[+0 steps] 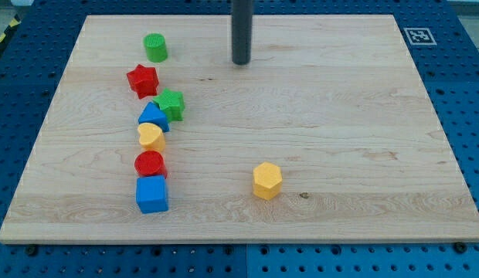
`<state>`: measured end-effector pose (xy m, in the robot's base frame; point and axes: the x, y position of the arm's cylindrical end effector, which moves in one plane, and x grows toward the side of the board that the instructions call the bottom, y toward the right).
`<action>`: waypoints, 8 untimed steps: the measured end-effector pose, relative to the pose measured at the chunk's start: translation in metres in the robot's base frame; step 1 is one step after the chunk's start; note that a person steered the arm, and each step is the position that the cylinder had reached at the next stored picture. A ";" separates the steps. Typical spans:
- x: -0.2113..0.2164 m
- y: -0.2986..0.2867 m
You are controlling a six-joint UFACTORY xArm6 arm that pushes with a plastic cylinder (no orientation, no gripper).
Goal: Place the blue triangle towards top left side of the yellow hexagon
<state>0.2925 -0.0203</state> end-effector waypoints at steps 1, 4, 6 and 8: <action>-0.045 -0.047; -0.013 -0.214; 0.021 -0.214; 0.127 -0.206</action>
<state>0.4200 -0.2266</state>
